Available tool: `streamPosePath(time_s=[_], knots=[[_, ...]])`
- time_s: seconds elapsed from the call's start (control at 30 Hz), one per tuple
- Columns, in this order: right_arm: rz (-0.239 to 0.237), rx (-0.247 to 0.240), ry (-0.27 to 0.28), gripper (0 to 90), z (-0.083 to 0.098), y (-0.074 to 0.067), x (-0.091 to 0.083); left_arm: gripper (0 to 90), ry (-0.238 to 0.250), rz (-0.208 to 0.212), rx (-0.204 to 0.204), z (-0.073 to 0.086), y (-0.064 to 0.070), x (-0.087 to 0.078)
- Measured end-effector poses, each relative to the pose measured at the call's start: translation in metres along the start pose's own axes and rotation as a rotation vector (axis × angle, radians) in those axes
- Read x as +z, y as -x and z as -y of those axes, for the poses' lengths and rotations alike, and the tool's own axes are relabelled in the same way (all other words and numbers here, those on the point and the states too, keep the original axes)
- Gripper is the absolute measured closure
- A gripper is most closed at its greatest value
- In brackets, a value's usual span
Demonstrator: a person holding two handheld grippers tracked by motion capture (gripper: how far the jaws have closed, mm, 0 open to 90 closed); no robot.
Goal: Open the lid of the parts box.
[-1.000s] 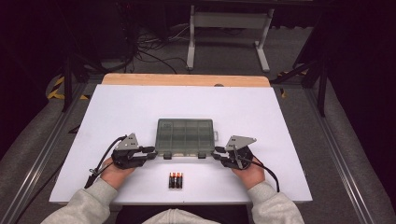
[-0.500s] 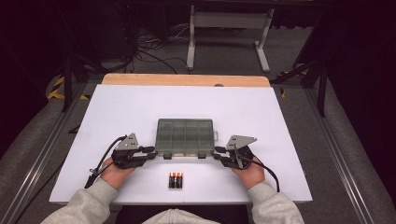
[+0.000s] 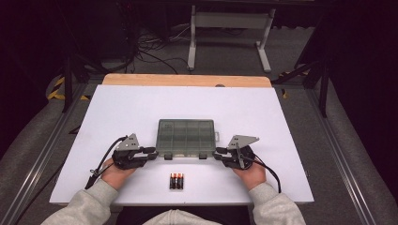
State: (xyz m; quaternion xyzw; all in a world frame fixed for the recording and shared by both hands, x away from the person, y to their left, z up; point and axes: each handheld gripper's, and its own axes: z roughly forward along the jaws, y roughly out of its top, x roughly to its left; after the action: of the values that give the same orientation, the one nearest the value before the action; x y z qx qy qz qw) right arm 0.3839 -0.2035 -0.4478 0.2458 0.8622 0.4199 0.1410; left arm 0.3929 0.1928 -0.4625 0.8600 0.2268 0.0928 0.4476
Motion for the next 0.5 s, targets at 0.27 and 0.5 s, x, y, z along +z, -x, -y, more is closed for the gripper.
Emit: streamPosePath(time_s=[0.27,0.5], knots=[[-0.006,0.013,0.010,73.5,-0.0005,0.0001,-0.0010,70.8,0.013,0.006,-0.005,-0.0009,0.0005,-0.0008],[-0.011,0.008,0.032,81.2,-0.0042,0.0004,-0.0056,75.1,0.037,0.017,-0.001,-0.0033,-0.0006,-0.0050]])
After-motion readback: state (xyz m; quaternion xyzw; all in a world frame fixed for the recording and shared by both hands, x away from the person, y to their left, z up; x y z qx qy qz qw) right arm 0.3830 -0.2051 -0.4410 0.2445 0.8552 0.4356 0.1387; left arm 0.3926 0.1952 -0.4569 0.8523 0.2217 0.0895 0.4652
